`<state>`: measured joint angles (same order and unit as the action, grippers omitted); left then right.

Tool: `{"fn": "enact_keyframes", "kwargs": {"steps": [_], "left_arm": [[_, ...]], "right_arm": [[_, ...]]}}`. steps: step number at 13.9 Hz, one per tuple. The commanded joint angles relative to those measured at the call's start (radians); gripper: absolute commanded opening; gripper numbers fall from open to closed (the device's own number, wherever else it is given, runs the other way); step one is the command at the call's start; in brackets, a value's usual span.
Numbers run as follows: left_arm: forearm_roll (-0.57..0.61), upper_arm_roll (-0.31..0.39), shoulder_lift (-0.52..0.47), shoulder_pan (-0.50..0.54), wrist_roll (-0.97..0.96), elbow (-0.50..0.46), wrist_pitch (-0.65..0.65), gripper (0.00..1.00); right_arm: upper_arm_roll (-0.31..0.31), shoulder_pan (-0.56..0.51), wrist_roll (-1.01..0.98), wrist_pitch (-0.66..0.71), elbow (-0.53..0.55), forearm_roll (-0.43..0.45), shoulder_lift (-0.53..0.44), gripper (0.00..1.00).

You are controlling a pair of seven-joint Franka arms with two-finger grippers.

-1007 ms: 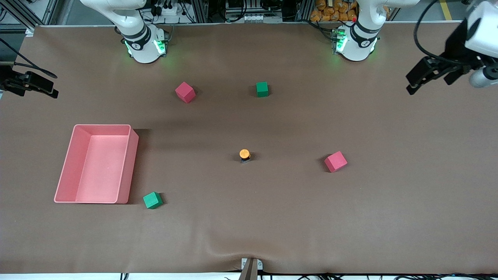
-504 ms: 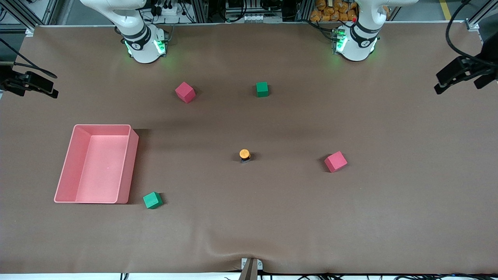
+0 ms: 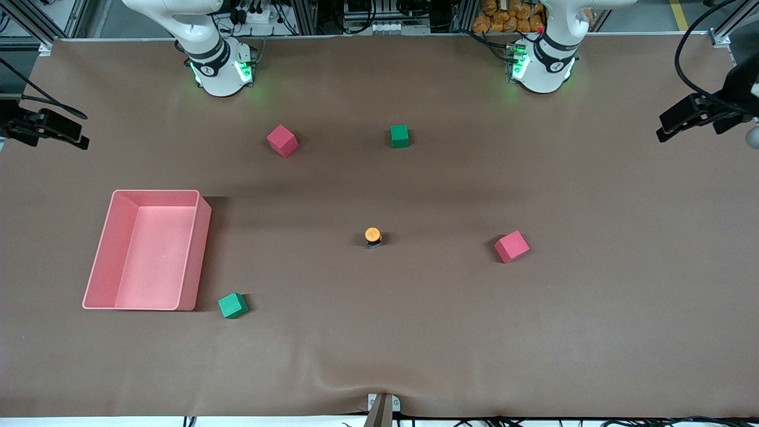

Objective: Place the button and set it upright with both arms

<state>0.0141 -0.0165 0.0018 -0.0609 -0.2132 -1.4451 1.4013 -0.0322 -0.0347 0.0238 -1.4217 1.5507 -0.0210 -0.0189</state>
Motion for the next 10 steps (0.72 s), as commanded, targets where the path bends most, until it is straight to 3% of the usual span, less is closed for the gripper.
{"fn": "enact_keyframes", "kwargs": {"steps": [1, 10], "left_arm": [[-0.016, -0.005, -0.046, 0.003, 0.018, -0.055, 0.033, 1.00], [-0.017, -0.019, -0.100, 0.013, 0.018, -0.092, 0.042, 1.00]], "right_arm": [[0.012, -0.016, -0.015, 0.003, 0.006, -0.004, -0.013, 1.00], [0.012, -0.021, -0.024, 0.004, 0.006, -0.004, -0.013, 1.00]]}}
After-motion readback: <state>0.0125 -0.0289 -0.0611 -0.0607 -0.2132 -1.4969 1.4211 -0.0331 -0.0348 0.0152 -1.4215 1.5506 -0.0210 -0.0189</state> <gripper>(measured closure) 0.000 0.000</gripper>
